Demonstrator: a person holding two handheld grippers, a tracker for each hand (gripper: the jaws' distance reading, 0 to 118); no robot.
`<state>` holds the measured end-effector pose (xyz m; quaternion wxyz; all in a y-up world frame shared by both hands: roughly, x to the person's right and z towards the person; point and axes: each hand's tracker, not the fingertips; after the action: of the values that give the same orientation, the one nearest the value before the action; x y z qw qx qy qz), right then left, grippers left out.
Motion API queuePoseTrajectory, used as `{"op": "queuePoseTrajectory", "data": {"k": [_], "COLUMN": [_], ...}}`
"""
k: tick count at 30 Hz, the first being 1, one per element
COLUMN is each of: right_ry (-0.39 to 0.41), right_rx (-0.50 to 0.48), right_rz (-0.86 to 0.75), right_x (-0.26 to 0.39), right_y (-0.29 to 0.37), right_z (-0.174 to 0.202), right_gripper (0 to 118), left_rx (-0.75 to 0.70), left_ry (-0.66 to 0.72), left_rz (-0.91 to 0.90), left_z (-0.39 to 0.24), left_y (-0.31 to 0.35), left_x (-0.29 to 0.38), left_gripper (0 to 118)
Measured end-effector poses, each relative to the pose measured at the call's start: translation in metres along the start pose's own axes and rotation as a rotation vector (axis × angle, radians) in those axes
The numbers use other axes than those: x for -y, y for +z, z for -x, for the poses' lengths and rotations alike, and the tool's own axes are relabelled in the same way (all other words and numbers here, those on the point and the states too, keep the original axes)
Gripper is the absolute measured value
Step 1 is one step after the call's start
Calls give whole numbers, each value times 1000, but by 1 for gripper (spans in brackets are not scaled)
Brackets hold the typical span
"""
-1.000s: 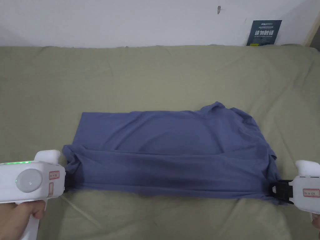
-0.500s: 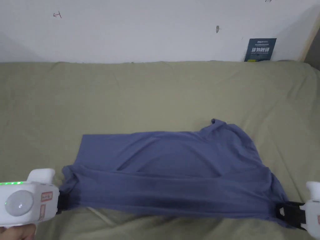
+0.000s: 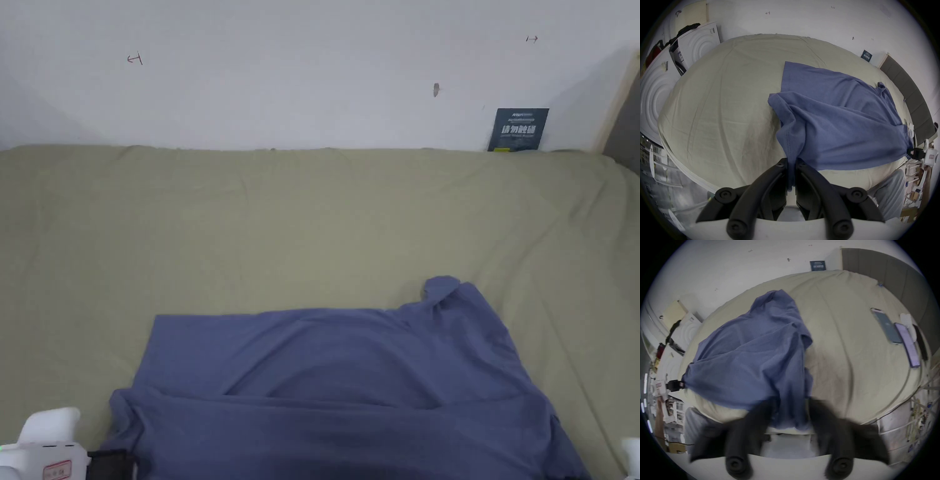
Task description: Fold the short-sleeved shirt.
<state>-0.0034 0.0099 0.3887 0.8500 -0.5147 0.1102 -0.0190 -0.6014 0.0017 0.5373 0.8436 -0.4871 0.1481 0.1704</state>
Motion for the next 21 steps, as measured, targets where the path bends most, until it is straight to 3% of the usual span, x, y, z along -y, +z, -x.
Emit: {"op": "queuePoseTrajectory", "data": {"k": [1, 2, 6, 7, 8, 9, 10, 11, 12, 14, 19, 20, 21], "right_ry": [29, 4, 4, 16, -5, -9, -6, -10, -11, -16, 35, 35, 35], "right_rx": [-4, -12, -12, -42, -49, -34, -34, -15, 16, -56, -9, -10, -11], "right_rz": [-1, -19, -77, -111, -149, -147, -155, -184, -231, -194, -182, -179, -172], "right_x": [-2, -3, -32, -38, -47, -58, -67, -68, -75, -93, -121, -125, -129], "right_y": [1, 8, 24, 21, 21, 19, 17, 16, 12, 4, -24, -29, -34], "right_z": [-1, -2, 7, 6, 10, 17, 22, 23, 28, 37, 47, 47, 46], "right_gripper": [111, 118, 118, 112, 95, 47, 7, 0, 0, 0, 0, 0, 0], "left_rx": [-14, -40, -10, -14, -23, -23, -15, -2, -4, -10, -11, -63, -83], "left_ry": [0, 27, 40, 33, 16, 11, 2, -9, -11, -15, -28, -35, -41], "left_rz": [-3, -72, -109, -115, -122, -138, -143, -149, -146, -191, -161, -128, -63], "left_z": [1, 7, 15, 13, 12, 3, -8, -12, -17, -17, -34, -36, -37], "left_y": [0, 6, 16, 14, 12, 11, 12, 7, 0, -21, -71, -85, -99], "left_x": [0, -5, -37, -45, -55, -65, -74, -84, -95, -119, -182, -192, -199], "left_gripper": [118, 115, 113, 112, 108, 92, 60, 5, 0, 0, 0, 25, 94]}}
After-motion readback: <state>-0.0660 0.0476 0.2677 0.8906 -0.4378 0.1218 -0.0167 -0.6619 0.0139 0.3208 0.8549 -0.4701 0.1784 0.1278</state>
